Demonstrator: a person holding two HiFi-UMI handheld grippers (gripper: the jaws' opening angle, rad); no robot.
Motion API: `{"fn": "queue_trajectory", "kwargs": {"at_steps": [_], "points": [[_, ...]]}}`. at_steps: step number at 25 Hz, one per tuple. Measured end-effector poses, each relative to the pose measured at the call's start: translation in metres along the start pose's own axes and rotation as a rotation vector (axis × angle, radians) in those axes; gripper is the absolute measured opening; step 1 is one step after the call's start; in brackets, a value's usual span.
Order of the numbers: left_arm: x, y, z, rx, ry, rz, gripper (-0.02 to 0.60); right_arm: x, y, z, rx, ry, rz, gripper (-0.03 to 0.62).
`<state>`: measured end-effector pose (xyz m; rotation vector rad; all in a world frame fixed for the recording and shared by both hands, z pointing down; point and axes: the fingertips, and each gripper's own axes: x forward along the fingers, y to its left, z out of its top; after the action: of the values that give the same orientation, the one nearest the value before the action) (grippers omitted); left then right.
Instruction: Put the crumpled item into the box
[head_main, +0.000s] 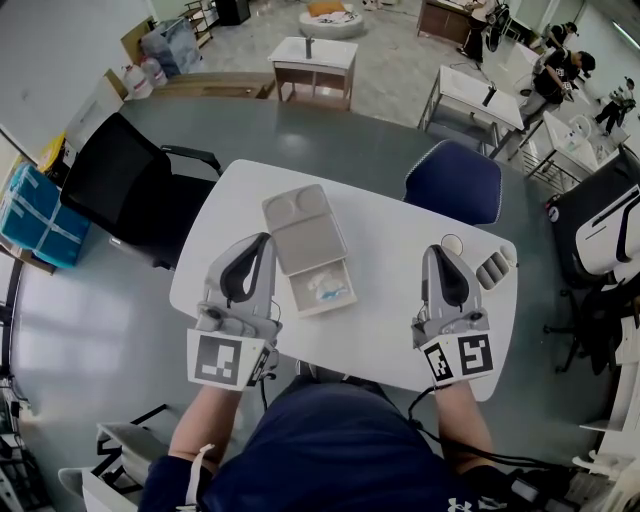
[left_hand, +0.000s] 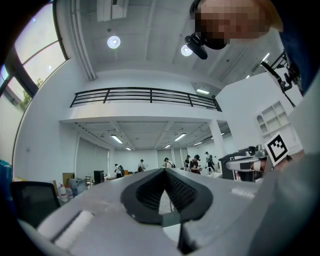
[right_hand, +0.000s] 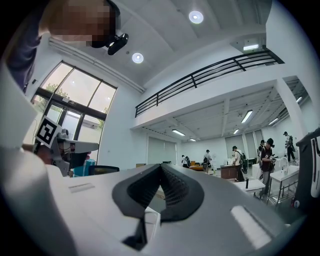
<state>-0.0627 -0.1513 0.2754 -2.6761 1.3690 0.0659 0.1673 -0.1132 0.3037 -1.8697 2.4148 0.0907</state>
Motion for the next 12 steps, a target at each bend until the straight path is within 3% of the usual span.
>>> {"fn": "queue_trajectory", "kwargs": {"at_steps": [12], "points": [[-0.0018,0.0067,-0.0015,-0.001,0.005,0.014,0.002,0.0007,0.0068,0.0039,-0.006,-0.012,0.02,0.002]]}}
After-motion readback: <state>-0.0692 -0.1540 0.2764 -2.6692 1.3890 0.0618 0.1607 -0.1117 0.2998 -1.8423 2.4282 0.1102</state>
